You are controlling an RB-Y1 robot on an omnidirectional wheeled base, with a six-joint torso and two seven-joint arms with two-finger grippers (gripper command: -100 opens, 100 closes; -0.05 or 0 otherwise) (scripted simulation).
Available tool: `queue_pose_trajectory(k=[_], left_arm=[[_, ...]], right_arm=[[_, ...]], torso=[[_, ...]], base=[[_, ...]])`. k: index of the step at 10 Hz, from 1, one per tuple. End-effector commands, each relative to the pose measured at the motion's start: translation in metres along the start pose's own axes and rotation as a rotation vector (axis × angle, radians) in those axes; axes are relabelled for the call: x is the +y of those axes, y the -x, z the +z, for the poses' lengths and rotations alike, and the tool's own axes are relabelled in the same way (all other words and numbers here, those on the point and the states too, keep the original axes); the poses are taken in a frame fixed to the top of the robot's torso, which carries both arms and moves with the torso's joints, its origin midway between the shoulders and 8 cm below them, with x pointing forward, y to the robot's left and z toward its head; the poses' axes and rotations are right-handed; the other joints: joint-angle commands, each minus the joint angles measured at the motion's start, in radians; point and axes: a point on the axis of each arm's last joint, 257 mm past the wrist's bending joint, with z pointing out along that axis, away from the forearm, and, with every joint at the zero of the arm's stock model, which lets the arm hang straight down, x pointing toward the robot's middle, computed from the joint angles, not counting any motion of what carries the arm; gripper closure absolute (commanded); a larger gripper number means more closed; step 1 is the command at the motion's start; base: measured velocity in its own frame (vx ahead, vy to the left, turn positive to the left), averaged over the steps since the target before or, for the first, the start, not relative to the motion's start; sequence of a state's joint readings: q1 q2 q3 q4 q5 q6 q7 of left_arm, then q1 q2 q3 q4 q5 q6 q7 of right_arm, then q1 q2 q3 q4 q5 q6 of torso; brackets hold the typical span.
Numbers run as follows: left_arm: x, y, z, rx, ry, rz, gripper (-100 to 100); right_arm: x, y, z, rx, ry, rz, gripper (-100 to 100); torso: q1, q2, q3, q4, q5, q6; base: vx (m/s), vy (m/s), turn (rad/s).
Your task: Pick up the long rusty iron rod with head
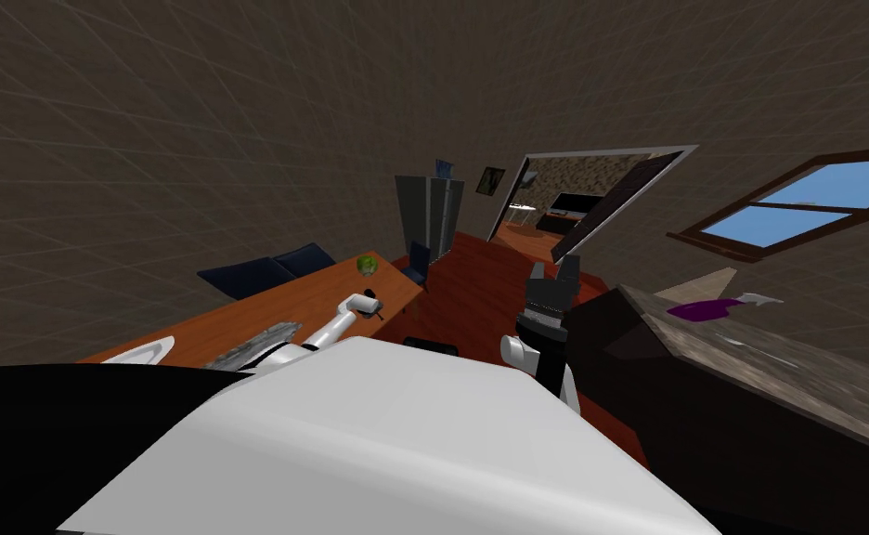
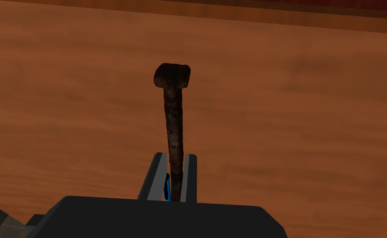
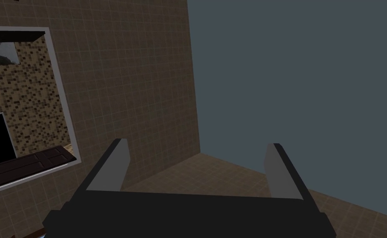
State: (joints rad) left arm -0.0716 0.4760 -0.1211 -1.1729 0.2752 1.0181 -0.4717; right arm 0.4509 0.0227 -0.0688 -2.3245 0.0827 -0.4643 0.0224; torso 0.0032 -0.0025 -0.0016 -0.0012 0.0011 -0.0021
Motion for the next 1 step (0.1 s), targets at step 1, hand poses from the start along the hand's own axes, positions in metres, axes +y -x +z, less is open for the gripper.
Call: queue_pose_trajectory(k=[1], left_arm=[[0.0000,0.0000,0.0000,0.000,0.000,0.000,0]], right_arm=[[0.0000,0.0000,0.0000,0.000,0.000,0.000,0]], torso=[[0.000,0.000,0.000,0.000,0.000,0.000]], base=[[0.000,0.000,0.000]])
